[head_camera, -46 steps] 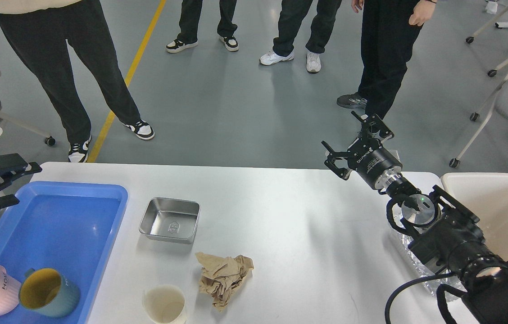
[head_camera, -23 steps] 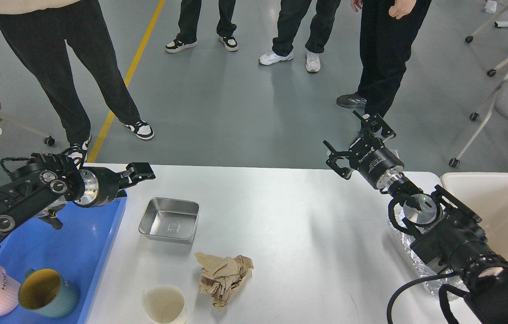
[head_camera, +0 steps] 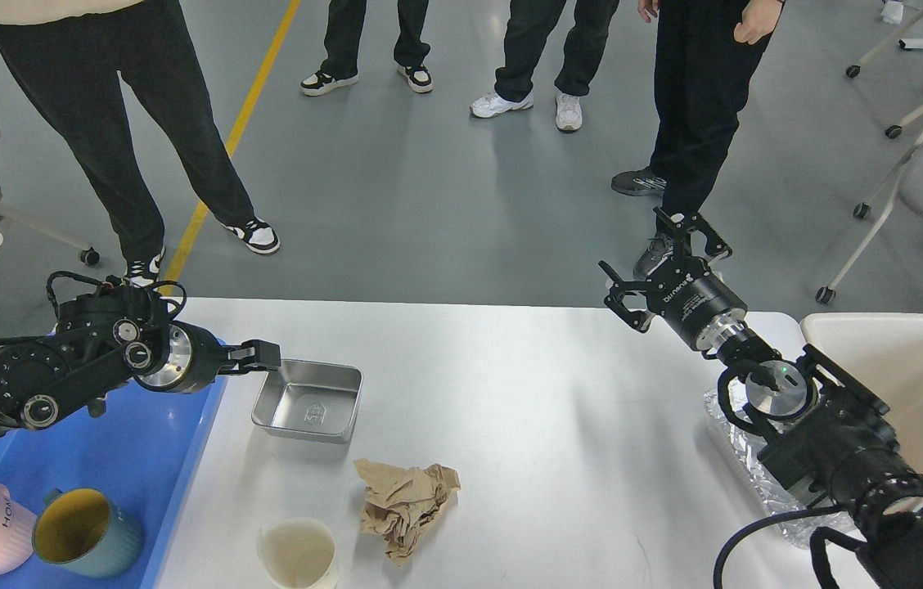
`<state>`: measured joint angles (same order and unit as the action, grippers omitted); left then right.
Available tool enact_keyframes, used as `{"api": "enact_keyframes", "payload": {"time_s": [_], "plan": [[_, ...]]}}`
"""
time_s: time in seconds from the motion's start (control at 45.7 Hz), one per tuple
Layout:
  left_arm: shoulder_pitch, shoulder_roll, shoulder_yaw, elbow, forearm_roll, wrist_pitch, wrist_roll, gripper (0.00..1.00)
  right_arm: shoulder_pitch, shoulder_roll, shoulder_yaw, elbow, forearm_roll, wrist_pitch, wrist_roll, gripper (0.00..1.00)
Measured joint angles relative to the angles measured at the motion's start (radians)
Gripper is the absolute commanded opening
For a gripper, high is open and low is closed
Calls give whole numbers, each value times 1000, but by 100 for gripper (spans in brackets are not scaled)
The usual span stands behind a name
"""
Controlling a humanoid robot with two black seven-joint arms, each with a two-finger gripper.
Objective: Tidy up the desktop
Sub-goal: 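Move the left gripper to the edge of the steel box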
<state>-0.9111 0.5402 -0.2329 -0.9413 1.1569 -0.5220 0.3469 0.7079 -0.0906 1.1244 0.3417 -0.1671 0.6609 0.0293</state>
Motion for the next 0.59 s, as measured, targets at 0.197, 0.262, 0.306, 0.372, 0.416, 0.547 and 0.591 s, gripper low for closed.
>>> {"api": "enact_keyframes", "payload": {"time_s": [0.197,0.262,0.306,0.372,0.416,0.547,0.591], "plan": [[3,-56,38,71,59,-4,-9,84,-11,-12,0,10,0,-1,0,100],[3,-79,54,88,75,-3,-15,82,-12,-14,-1,13,0,-1,0,100],[2,-97,60,99,89,1,-20,80,-13,-15,-1,14,0,-1,0,100],[2,-123,63,122,111,5,-25,77,-13,-15,-1,14,0,-1,0,100],[2,-143,65,139,125,8,-29,74,-13,-15,-1,14,0,-1,0,100],[4,-180,66,179,151,12,-36,68,-13,-17,-1,14,0,-1,0,100],[5,-188,67,189,163,14,-37,65,-13,-19,-1,14,0,-1,0,100]]}}
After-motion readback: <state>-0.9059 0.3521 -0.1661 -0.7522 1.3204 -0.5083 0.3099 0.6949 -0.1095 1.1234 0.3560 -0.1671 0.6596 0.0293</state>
